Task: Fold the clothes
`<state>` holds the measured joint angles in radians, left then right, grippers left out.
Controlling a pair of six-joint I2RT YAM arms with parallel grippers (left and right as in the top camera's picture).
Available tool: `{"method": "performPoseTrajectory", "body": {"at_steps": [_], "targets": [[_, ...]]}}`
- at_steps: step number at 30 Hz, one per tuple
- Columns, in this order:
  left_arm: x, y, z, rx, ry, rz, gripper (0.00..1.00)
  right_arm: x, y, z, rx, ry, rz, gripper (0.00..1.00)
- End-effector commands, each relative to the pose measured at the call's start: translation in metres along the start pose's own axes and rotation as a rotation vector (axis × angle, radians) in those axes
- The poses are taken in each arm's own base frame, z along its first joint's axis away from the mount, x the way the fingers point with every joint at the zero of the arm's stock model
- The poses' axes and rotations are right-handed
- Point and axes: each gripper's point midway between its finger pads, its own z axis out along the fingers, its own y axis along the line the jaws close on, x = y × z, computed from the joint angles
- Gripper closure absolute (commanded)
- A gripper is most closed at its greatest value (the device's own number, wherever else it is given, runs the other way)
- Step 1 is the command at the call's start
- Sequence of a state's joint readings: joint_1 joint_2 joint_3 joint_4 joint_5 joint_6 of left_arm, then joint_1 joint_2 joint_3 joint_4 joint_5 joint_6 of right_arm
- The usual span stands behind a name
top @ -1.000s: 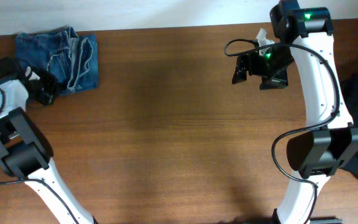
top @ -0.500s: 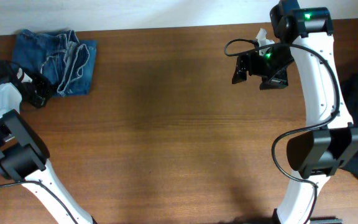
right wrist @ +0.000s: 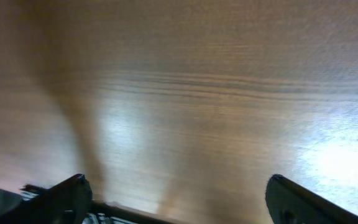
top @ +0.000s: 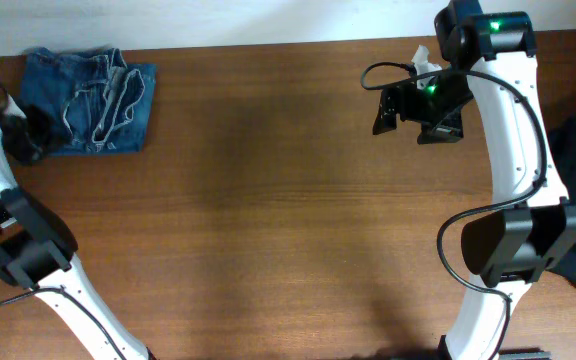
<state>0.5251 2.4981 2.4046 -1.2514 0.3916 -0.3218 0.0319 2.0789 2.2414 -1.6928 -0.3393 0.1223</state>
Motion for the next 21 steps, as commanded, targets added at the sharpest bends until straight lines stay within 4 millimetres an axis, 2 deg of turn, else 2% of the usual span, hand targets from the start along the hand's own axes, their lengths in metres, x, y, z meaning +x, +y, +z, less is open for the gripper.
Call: {"method": "performPoseTrajectory", "body": {"at_steps": [1,2,3,4,6,7,11,12,14,17,21], "targets": [[-0.003,-0.053,-0.056,0.175,-0.046,0.185,0.65,-0.002,-0.003,-0.012,0.037,-0.041,-0.021,0.01],[0.0,-0.062,-0.065,0.213,-0.045,0.205,0.33,-0.002,-0.002,-0.015,0.035,-0.052,-0.025,0.01],[0.004,-0.071,-0.075,0.253,-0.043,0.216,0.13,-0.002,0.001,-0.022,0.033,-0.073,-0.032,0.01],[0.008,-0.083,-0.088,0.302,-0.041,0.231,0.01,-0.001,0.004,-0.032,0.03,-0.104,-0.042,0.01],[0.014,-0.094,-0.099,0.358,-0.034,0.255,0.01,0.003,0.008,-0.048,0.028,-0.148,-0.057,0.01],[0.022,-0.102,-0.108,0.4,-0.019,0.269,0.01,0.009,0.011,-0.064,0.035,-0.193,-0.07,0.01],[0.053,-0.124,-0.13,0.539,0.049,0.373,0.01,0.033,0.022,-0.108,0.033,-0.319,-0.108,0.01],[0.059,-0.131,-0.134,0.563,0.052,0.403,0.01,0.044,0.026,-0.123,0.027,-0.364,-0.123,0.01],[0.077,-0.156,-0.152,0.579,0.036,0.473,0.01,0.078,0.033,-0.153,0.016,-0.454,-0.152,0.01],[0.102,-0.183,-0.181,0.581,-0.006,0.576,0.01,0.12,0.031,-0.166,0.018,-0.502,-0.165,0.01],[0.131,-0.207,-0.212,0.553,-0.065,0.678,0.01,0.164,0.017,-0.159,0.049,-0.504,-0.156,0.01]]}}
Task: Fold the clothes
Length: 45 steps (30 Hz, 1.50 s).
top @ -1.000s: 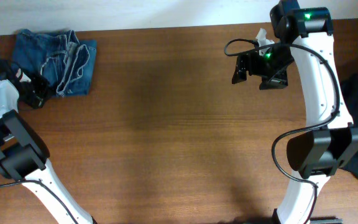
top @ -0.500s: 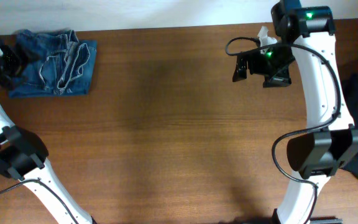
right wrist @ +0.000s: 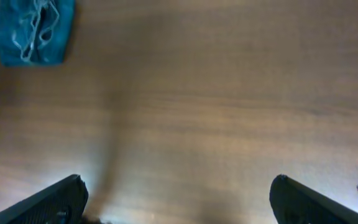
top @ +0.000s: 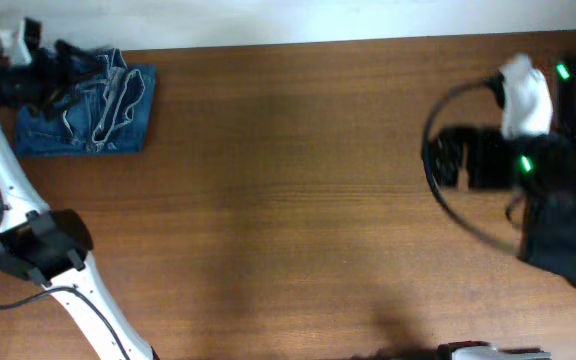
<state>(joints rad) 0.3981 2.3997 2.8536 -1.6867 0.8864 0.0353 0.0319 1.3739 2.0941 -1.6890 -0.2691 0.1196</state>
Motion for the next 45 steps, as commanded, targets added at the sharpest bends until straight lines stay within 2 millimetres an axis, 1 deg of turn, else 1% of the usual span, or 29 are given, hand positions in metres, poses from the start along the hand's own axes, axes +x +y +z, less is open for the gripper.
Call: {"method": "performPoseTrajectory", "body": {"at_steps": [1,2,3,4,6,8,9,10,12,13,14,15,17,18,20,21,22,24,25,27,30,45], "targets": [[0.012,-0.08,-0.037,0.0,-0.082,0.21,0.01,0.04,-0.011,-0.002,0.047,0.044,0.004,0.01],[0.019,-0.103,-0.043,0.011,-0.093,0.257,0.01,0.054,-0.012,-0.004,0.047,0.049,0.005,0.01],[0.026,-0.122,-0.049,0.021,-0.103,0.295,0.01,0.063,-0.013,-0.006,0.048,0.05,0.006,0.01],[0.034,-0.143,-0.055,0.034,-0.114,0.339,0.01,0.076,-0.014,-0.007,0.048,0.053,0.006,0.01],[0.051,-0.175,-0.065,0.053,-0.128,0.41,0.01,0.089,-0.015,-0.01,0.047,0.048,0.005,0.01],[0.064,-0.195,-0.072,0.025,-0.146,0.469,0.01,0.1,-0.016,-0.014,0.047,0.034,0.002,0.01],[0.068,-0.201,-0.075,0.002,-0.155,0.492,0.01,0.104,-0.015,-0.017,0.045,0.022,-0.002,0.01],[0.074,-0.208,-0.078,-0.018,-0.164,0.517,0.01,0.105,-0.015,-0.019,0.044,0.013,-0.004,0.01],[0.089,-0.228,-0.081,-0.003,-0.165,0.561,0.01,0.108,-0.014,-0.024,0.042,-0.009,-0.01,0.01],[0.096,-0.238,-0.08,0.017,-0.157,0.57,0.01,0.11,-0.013,-0.026,0.04,-0.019,-0.012,0.01],[0.108,-0.252,-0.076,0.046,-0.138,0.6,0.01,0.111,-0.013,-0.029,0.039,-0.029,-0.015,0.01],[0.114,-0.259,-0.073,0.059,-0.127,0.616,0.01,0.112,-0.012,-0.03,0.038,-0.037,-0.017,0.01],[0.135,-0.282,-0.061,0.116,-0.076,0.669,0.01,0.116,-0.012,-0.035,0.039,-0.058,-0.022,0.01],[0.151,-0.296,-0.054,0.154,-0.039,0.703,0.01,0.122,-0.012,-0.037,0.039,-0.069,-0.025,0.01],[0.169,-0.311,-0.044,0.178,0.002,0.748,0.01,0.13,-0.015,-0.036,0.047,-0.072,-0.024,0.01],[0.173,-0.313,-0.041,0.169,0.008,0.761,0.01,0.135,-0.017,-0.036,0.052,-0.072,-0.024,0.01],[0.18,-0.315,-0.032,0.11,0.012,0.798,0.01,0.146,-0.021,-0.032,0.066,-0.066,-0.022,0.01],[0.186,-0.315,-0.023,0.041,0.01,0.839,0.01,0.156,-0.027,-0.029,0.087,-0.061,-0.02,0.01],[0.191,-0.315,-0.017,-0.015,0.007,0.871,0.01,0.163,-0.034,-0.026,0.119,-0.058,-0.017,0.01],[0.192,-0.315,-0.012,-0.066,0.0,0.895,0.01,0.167,-0.04,-0.024,0.146,-0.053,-0.016,0.01],[0.195,-0.315,-0.01,-0.095,-0.005,0.914,0.01,0.167,-0.04,-0.023,0.146,-0.048,-0.015,0.01],[0.196,-0.316,-0.01,-0.094,-0.004,0.917,0.01,0.167,-0.04,-0.023,0.146,-0.048,-0.014,0.01]]}}
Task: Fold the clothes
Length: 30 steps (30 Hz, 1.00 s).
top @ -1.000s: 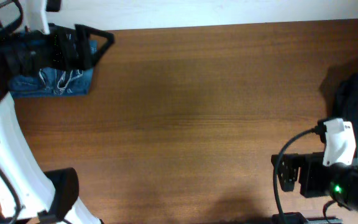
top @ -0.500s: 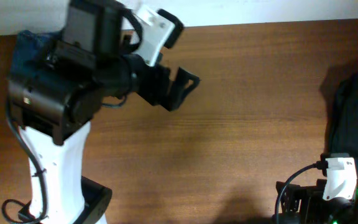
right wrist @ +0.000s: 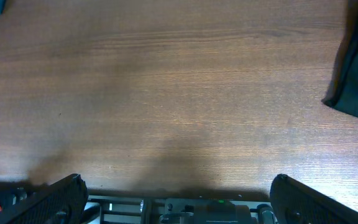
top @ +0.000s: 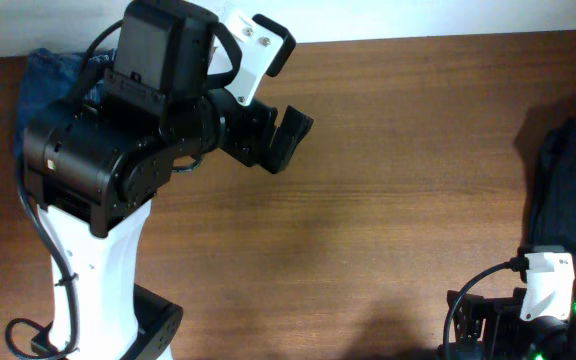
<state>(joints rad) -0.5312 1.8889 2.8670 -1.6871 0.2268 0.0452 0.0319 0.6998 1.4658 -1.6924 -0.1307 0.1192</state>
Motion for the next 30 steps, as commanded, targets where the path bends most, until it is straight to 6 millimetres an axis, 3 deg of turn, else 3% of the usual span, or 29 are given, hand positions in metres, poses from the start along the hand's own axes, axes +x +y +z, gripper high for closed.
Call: {"method": "performPoseTrajectory", "body": {"at_steps": [1,11,19,23,25,30], "targets": [[0.0,0.001,-0.001,-0.012,0.0,0.004,0.01,0.003,-0.002,0.001,0.013,0.01,-0.006,0.01],[0.0,0.001,-0.001,-0.012,0.0,0.004,0.01,0.003,-0.003,0.001,0.013,0.008,-0.006,0.01],[0.0,0.001,-0.001,-0.012,0.0,0.004,0.01,0.012,-0.018,-0.018,0.114,-0.125,0.036,0.01],[0.0,0.001,-0.001,-0.012,0.0,0.004,0.01,-0.027,-0.016,-0.04,0.125,-0.405,-0.018,0.01],[0.0,0.001,-0.001,-0.012,0.0,0.004,0.01,-0.054,-0.005,-0.05,0.087,-0.594,-0.136,0.01],[0.0,0.001,-0.001,-0.012,0.0,0.004,0.01,-0.07,0.008,-0.013,0.029,-0.732,-0.33,0.01]]}}
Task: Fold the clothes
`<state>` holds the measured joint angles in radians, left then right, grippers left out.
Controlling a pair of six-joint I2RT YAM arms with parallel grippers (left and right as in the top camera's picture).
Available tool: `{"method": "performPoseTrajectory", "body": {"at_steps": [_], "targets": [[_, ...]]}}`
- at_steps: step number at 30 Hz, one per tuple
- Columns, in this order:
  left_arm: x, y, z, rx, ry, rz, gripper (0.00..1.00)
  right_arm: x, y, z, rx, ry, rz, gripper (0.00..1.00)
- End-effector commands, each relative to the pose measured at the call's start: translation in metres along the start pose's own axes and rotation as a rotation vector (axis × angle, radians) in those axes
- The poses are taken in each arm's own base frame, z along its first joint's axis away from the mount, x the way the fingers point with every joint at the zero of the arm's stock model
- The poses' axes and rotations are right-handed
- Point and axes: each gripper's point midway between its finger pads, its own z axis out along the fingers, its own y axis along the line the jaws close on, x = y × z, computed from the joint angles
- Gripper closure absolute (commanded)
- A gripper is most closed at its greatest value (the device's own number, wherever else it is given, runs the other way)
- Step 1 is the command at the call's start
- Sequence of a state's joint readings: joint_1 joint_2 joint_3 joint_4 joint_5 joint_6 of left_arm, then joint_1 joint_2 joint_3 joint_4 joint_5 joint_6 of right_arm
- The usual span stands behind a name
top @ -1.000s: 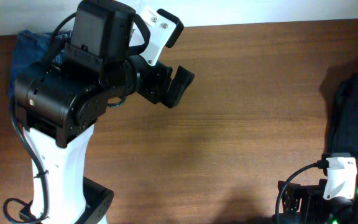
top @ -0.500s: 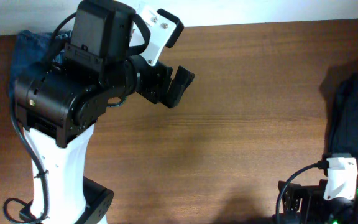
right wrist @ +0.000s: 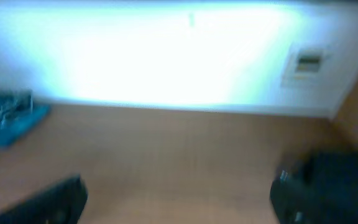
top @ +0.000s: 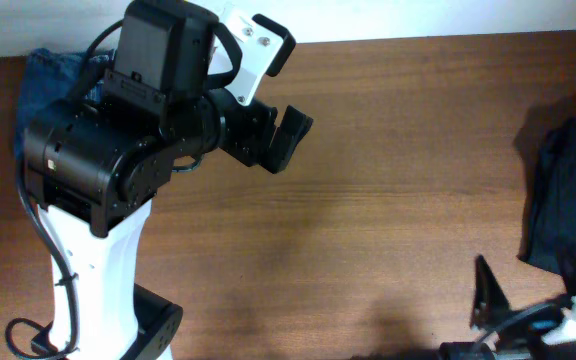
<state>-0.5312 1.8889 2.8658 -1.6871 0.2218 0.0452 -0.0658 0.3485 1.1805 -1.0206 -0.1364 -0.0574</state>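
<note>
Folded blue jeans (top: 36,75) lie at the table's far left corner, mostly hidden behind my raised left arm; the right wrist view shows the jeans (right wrist: 6,117) small and blurred. A crumpled dark garment (top: 570,195) sits at the right edge, and this dark garment (right wrist: 344,180) also appears in the wrist view. My left gripper (top: 280,140) hangs high over the left-middle of the table, open and empty. My right gripper (right wrist: 179,186) is low at the front right corner, jaws wide apart, holding nothing. One right finger (top: 485,290) shows in the overhead view.
The brown wooden table (top: 398,150) stretches between the two garments. A white wall (right wrist: 166,56) with a socket plate (right wrist: 307,62) backs the far edge. My left arm's bulky body (top: 118,150) covers much of the left side from above.
The right wrist view looked straight down at the table and now looks across it to the back wall. The right arm has shifted at the front right corner. The left arm has not moved.
First my right gripper hung open over the far right and the left arm stood by the jeans. Then the left gripper was at the jeans while the right arm was near the dark garment. Later the left arm stood raised and the right arm sat at the front right corner.
</note>
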Motion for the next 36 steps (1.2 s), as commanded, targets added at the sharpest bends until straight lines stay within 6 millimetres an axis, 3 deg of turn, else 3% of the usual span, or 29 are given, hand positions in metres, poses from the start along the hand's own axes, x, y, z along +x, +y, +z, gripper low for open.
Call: {"method": "performPoseTrajectory", "body": {"at_steps": [1,5,13,22,33,36], "targets": [[0.0,0.0,-0.001,-0.007,-0.001,0.004,0.01,0.026,0.011,0.028,-0.074,-0.025,-0.102,0.01],[0.0,0.0,-0.001,-0.007,-0.001,0.004,0.01,0.042,0.015,0.055,-0.106,-0.142,-0.125,0.01],[0.0,0.0,-0.001,-0.007,-0.001,0.004,0.01,0.073,0.025,0.083,-0.149,-0.331,-0.167,0.01],[0.0,0.0,-0.001,-0.007,-0.001,0.004,0.01,0.117,0.023,0.121,-0.14,-0.352,-0.169,0.01],[0.0,0.0,-0.001,-0.007,-0.001,0.004,0.01,0.164,0.024,0.142,-0.153,-0.27,-0.154,0.01],[0.0,0.0,-0.001,-0.007,-0.001,0.004,0.01,0.164,0.024,0.142,-0.155,-0.269,-0.154,0.01]]}}
